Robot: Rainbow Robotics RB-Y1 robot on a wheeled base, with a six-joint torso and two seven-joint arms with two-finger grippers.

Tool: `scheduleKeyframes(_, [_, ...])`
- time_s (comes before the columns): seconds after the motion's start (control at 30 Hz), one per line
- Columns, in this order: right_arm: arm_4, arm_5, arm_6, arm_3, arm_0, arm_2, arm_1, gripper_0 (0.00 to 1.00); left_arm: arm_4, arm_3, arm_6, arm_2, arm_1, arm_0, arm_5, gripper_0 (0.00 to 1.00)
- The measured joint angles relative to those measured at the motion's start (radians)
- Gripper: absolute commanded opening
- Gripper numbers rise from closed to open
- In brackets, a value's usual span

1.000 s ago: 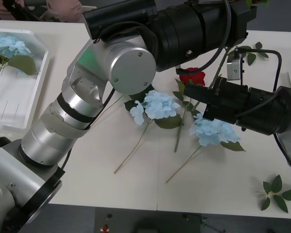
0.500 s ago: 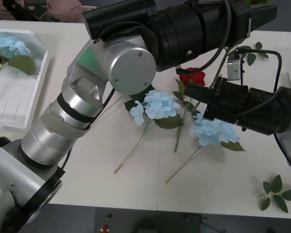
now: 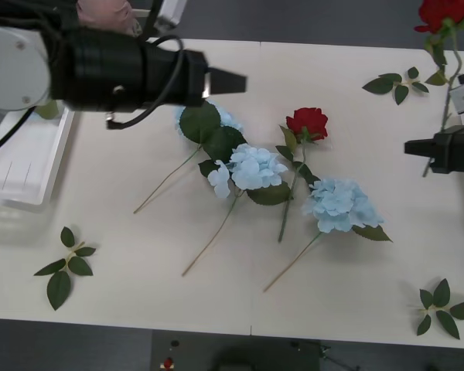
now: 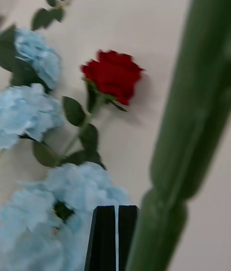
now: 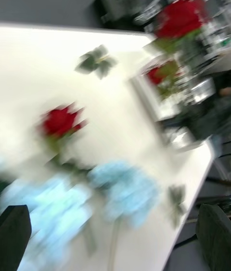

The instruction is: Put the red flowers into the right box and the blue flowers into the left box

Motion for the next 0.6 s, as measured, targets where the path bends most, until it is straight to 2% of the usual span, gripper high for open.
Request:
scheduleKeyframes(0.1, [0.01, 0.041, -0.06, 0.115, -0.051, 0.028, -0.123, 0.0, 0.0, 0.027, -0.06, -0.006, 0.092, 0.075, 0.071, 1.0])
scheduleKeyframes(0.23, [0.01, 0.08, -0.195, 0.301, -0.132, 0.106, -0.251, 0.0, -0.117, 0.142, -0.25, -0.096, 0.082, 0.09, 0.095, 1.0])
scheduleKeyframes(0.43, [0.135, -0.071, -0.222, 0.425, -0.154, 0.179, -0.311, 0.0, -0.291, 0.387, -0.272, -0.283, -0.04, -0.003, 0.042, 1.0])
scheduleKeyframes(0.6, [0.132, -0.191, -0.314, 0.516, -0.154, 0.296, -0.312, 0.0, -0.423, 0.566, -0.361, -0.272, -0.185, -0.063, 0.021, 1.0])
